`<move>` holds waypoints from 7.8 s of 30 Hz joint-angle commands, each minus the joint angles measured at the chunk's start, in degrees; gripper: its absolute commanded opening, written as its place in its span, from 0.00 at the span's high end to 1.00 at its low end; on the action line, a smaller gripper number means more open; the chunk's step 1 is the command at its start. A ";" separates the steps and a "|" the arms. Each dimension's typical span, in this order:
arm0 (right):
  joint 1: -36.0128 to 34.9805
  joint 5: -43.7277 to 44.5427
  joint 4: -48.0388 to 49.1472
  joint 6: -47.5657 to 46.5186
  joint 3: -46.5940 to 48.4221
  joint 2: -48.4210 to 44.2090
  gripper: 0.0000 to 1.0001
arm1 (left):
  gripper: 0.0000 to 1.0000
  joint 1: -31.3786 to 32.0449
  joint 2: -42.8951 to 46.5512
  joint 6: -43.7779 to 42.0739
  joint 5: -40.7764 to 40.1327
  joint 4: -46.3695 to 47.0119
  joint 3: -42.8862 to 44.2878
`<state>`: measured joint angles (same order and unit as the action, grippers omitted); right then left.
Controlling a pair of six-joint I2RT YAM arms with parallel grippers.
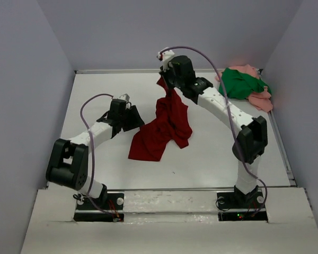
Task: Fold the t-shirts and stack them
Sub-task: Flatten out the tshirt
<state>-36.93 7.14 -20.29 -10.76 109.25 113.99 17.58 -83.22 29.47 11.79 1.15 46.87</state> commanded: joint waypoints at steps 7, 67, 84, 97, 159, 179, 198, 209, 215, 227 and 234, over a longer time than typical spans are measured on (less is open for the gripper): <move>1.07 -0.02 10.10 5.67 -18.45 -13.53 1.00 | 0.46 2.19 -12.49 4.36 -0.10 5.44 5.60; 7.13 11.13 7.82 0.13 -6.24 -44.38 1.00 | 1.00 -5.72 22.04 -21.92 -24.42 -9.92 48.49; 7.13 9.55 -6.95 -2.42 10.46 -36.58 1.00 | 1.00 -5.72 24.87 -0.31 -36.39 -33.14 52.20; 12.84 1.05 0.87 -0.04 14.98 -3.01 1.00 | 1.00 -16.96 8.53 -2.48 -17.69 -2.74 35.24; 11.98 -31.30 3.60 17.71 -20.61 -13.52 0.12 | 0.01 -17.06 24.96 21.45 -42.20 -44.37 21.95; 1.68 7.19 -2.04 0.83 -1.48 22.41 0.21 | 0.01 -25.84 26.53 15.44 -36.40 -38.06 14.12; 9.42 7.71 -5.81 27.27 -38.03 1.34 1.00 | 0.01 -28.66 13.45 6.13 -25.52 -24.80 10.87; 10.03 13.43 -16.26 35.64 -37.36 -1.50 1.00 | 0.05 -28.75 -2.90 4.80 -24.18 -24.26 13.42; 14.07 8.16 -16.09 36.52 -36.39 -2.46 1.00 | 0.08 -29.45 -8.53 5.07 -26.29 -22.86 13.95; 14.08 6.05 -14.69 32.65 -34.20 -2.99 1.00 | 0.27 -29.54 -14.77 2.78 -20.94 -17.14 16.22; 14.08 5.35 -14.69 32.39 -32.17 -1.85 1.00 | 0.34 -29.45 -17.59 3.05 -18.74 -17.85 15.62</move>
<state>-23.24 13.61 -31.94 22.39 75.31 110.48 -11.70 -101.47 33.21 -8.56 -17.04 62.19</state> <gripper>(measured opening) 0.011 0.668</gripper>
